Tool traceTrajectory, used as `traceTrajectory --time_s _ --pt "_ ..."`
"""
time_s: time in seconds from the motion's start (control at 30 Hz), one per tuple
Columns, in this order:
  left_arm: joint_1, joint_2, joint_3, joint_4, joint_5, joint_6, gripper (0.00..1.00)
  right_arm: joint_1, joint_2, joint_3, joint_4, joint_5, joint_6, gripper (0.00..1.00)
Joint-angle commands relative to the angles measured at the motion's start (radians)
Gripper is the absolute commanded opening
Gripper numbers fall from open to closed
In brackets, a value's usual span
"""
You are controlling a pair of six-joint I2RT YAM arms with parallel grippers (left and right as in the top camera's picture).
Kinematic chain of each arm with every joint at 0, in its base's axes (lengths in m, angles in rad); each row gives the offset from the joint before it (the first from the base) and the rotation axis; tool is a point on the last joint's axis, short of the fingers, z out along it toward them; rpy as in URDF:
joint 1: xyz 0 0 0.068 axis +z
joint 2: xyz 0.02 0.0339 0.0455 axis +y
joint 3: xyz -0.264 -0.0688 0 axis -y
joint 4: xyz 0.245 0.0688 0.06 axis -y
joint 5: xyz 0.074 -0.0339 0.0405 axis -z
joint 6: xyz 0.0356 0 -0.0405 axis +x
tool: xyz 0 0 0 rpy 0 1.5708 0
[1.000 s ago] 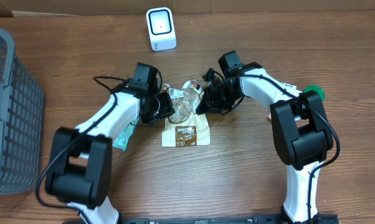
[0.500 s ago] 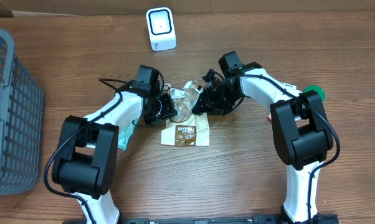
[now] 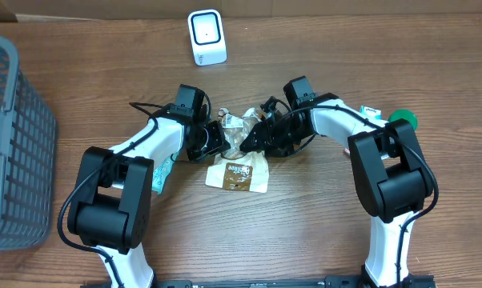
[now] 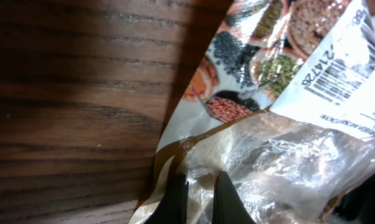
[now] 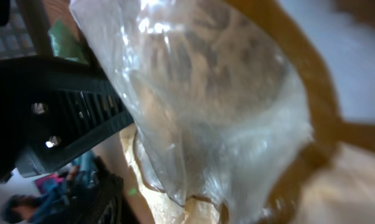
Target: Scan the item barcode
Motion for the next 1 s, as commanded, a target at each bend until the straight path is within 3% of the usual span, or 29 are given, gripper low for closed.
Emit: traceTrajectory --time_s 0.0,0.23,0.47,0.67,0.83,0.97 --pt "0.003 0.034 -0.004 -0.003 -0.009 -0.003 0.04 0.017 0.012 -0.053 0.040 0.029 0.086 0.56" --pt "0.003 0.034 -0.004 -0.003 -0.009 -0.003 0.04 0.040 0.012 -0.061 0.122 0.127 0.279 0.27" --pt "0.003 0.034 -0.004 -0.003 -0.009 -0.003 0.04 0.053 0.012 -0.061 0.183 0.148 0.327 0.06" --pt "0.007 0.033 -0.001 -0.003 0.004 -0.001 0.04 0.026 0.012 -0.061 0.191 0.147 0.281 0.04" --pt "0.074 -0.012 0.054 -0.062 0.090 0.117 0.04 0.002 0.003 -0.058 0.169 0.075 0.119 0.04" --pt "0.146 -0.082 0.161 -0.232 0.085 0.253 0.04 -0.009 -0.024 -0.058 0.132 0.053 0.011 0.04"
